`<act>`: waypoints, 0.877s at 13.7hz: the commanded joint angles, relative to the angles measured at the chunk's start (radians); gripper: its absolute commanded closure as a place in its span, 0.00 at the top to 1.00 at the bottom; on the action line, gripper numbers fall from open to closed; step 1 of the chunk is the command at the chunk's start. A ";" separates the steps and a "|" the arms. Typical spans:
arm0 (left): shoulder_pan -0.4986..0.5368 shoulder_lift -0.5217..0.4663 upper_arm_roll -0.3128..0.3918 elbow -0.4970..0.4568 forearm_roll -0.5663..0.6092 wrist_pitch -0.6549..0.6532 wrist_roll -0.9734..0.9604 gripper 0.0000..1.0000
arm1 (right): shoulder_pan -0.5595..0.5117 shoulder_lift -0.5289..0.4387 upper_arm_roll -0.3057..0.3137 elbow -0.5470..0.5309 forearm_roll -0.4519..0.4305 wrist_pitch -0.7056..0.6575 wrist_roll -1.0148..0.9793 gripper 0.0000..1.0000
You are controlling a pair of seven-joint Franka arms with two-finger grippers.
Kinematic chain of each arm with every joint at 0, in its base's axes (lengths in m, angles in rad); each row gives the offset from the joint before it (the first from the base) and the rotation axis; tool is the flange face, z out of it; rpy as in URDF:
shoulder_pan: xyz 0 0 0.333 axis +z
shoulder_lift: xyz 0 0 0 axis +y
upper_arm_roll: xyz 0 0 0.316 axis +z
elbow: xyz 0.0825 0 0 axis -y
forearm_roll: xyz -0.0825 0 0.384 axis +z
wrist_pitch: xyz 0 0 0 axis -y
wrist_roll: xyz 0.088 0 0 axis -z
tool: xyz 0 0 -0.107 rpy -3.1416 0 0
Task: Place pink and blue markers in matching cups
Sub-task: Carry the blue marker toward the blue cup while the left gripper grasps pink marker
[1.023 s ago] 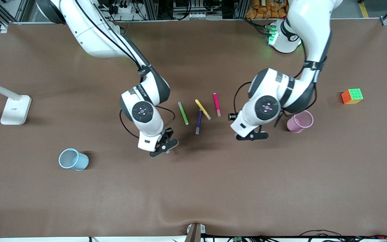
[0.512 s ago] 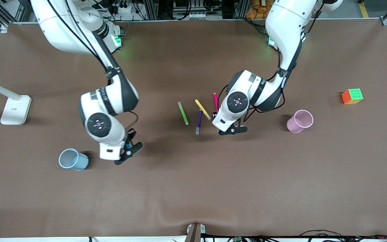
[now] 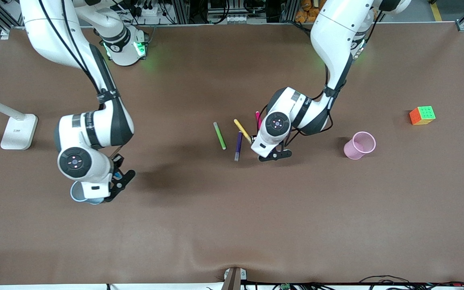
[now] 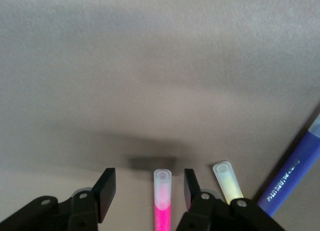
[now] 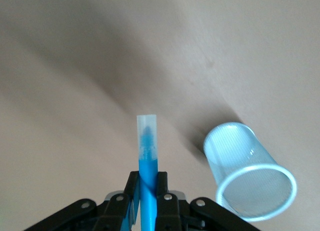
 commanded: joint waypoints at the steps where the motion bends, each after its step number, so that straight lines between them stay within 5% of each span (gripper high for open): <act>1: -0.024 -0.010 0.007 -0.015 -0.014 0.012 -0.027 0.61 | 0.002 -0.021 -0.053 -0.013 -0.017 -0.020 -0.136 0.00; 5: -0.031 -0.007 0.007 -0.032 -0.014 0.036 -0.041 0.53 | -0.009 -0.017 -0.110 0.000 -0.020 -0.015 -0.218 0.00; 10: -0.036 0.002 0.007 -0.044 -0.014 0.062 -0.043 0.29 | -0.049 -0.003 -0.113 0.000 -0.087 0.009 -0.218 0.00; 12: -0.042 0.005 0.007 -0.044 -0.014 0.071 -0.043 0.29 | -0.064 0.006 -0.114 0.000 -0.101 0.038 -0.220 0.00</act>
